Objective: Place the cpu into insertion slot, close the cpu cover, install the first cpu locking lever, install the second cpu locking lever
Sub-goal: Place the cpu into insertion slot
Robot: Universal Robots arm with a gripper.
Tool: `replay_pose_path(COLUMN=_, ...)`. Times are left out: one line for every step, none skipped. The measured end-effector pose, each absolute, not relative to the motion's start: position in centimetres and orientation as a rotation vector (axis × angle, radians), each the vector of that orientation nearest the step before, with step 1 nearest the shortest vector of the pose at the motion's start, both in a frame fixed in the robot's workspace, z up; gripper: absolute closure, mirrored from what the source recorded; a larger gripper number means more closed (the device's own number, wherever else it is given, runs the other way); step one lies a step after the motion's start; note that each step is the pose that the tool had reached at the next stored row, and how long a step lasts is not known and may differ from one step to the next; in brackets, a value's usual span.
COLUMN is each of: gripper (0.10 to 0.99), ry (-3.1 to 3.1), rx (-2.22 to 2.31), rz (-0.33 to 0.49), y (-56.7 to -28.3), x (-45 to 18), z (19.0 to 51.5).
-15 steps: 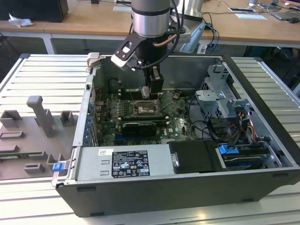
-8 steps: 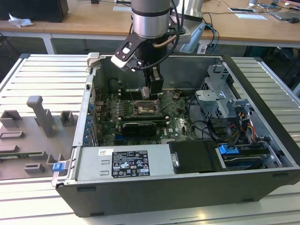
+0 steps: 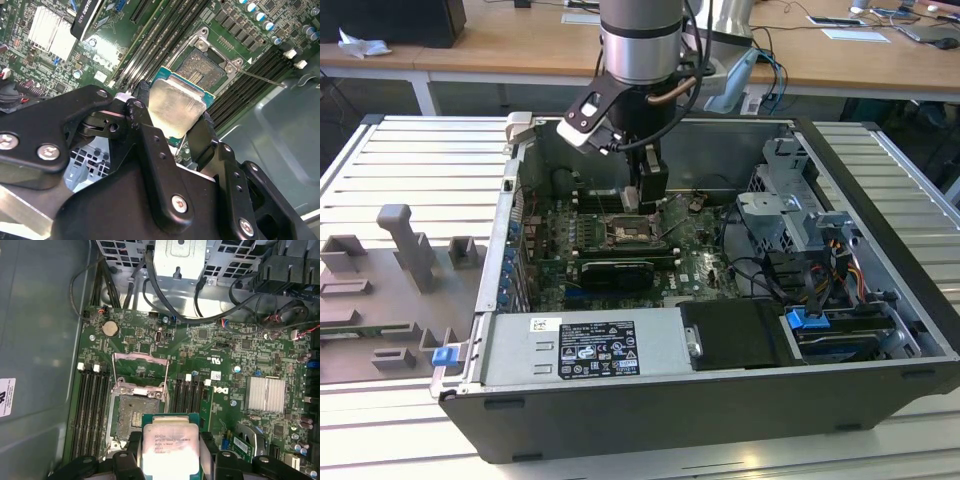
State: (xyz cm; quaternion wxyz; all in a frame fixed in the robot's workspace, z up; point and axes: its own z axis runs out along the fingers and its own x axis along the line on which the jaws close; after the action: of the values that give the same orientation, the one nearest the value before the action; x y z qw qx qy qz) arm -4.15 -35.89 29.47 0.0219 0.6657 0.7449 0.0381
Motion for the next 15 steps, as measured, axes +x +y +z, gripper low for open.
replay_pose_path(gripper=0.545, ry=2.308, rx=2.063, rz=0.118, y=-35.9, x=-4.2, z=29.4)
replay_pose_path(gripper=0.545, ry=2.307, rx=2.064, rz=0.118, y=-35.9, x=-4.1, z=29.4)
replay_pose_path(gripper=0.545, ry=2.307, rx=2.064, rz=0.118, y=-35.9, x=-4.1, z=29.4)
replay_pose_path(gripper=0.545, ry=2.307, rx=2.064, rz=0.118, y=-35.9, x=-4.1, z=29.4)
replay_pose_path(gripper=0.545, ry=2.306, rx=2.065, rz=0.118, y=-35.9, x=-4.2, z=29.3)
replay_pose_path(gripper=0.545, ry=2.306, rx=2.065, rz=0.118, y=-35.9, x=-4.1, z=29.3)
replay_pose_path(gripper=0.545, ry=2.306, rx=2.066, rz=0.118, y=-35.9, x=-4.1, z=29.3)
replay_pose_path(gripper=0.545, ry=2.304, rx=2.068, rz=0.118, y=-35.9, x=-4.1, z=29.2)
replay_pose_path(gripper=0.545, ry=2.3, rx=2.071, rz=0.118, y=-35.9, x=-4.1, z=29.2)
replay_pose_path(gripper=0.545, ry=2.297, rx=2.075, rz=0.118, y=-35.9, x=-4.2, z=29.1)
replay_pose_path(gripper=0.545, ry=2.289, rx=2.083, rz=0.118, y=-35.9, x=-4.2, z=29.0)
replay_pose_path(gripper=0.545, ry=2.282, rx=2.09, rz=0.117, y=-35.9, x=-4.2, z=29.0)
replay_pose_path(gripper=0.545, ry=2.275, rx=2.098, rz=0.117, y=-35.9, x=-4.2, z=28.9)
replay_pose_path(gripper=0.545, ry=2.268, rx=2.104, rz=0.117, y=-35.8, x=-4.2, z=28.7)
replay_pose_path(gripper=0.545, ry=2.261, rx=2.112, rz=0.117, y=-35.7, x=-4.2, z=28.4)
